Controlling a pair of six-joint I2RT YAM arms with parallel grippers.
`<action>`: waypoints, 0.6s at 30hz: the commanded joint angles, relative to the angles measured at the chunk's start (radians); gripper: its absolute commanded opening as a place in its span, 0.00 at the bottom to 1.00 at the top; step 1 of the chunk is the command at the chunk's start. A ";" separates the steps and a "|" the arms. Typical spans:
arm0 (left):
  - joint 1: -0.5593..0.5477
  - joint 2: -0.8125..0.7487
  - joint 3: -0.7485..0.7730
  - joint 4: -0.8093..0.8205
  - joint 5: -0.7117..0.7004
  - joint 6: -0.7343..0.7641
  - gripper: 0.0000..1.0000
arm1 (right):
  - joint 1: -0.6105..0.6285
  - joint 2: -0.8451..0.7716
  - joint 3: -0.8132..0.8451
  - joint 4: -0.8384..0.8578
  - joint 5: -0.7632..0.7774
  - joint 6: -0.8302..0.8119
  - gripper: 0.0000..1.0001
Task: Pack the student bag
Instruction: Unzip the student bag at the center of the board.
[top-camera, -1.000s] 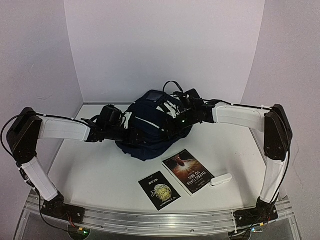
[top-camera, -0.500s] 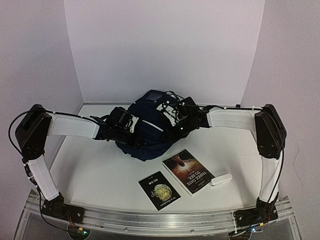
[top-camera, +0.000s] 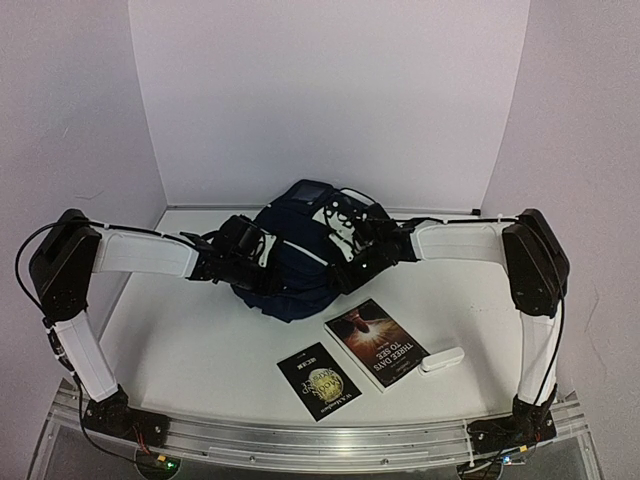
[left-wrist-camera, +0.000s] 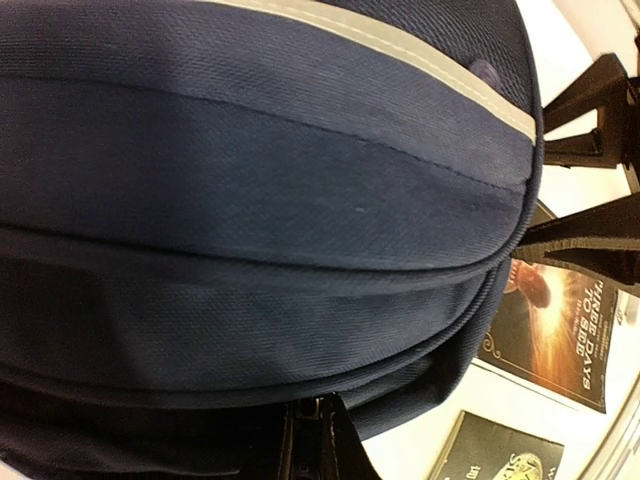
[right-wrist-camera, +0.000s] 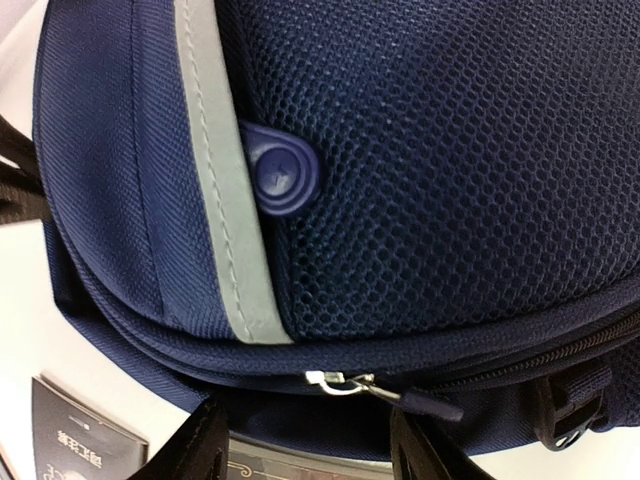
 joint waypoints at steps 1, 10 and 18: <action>0.024 -0.068 -0.008 -0.054 -0.130 -0.030 0.00 | 0.002 0.032 -0.012 0.003 0.088 -0.031 0.55; 0.122 -0.110 -0.038 -0.064 -0.154 -0.078 0.00 | 0.000 0.068 -0.002 -0.001 0.188 -0.044 0.56; 0.240 -0.130 -0.071 -0.017 -0.108 -0.081 0.00 | -0.023 0.086 0.000 -0.001 0.213 -0.047 0.56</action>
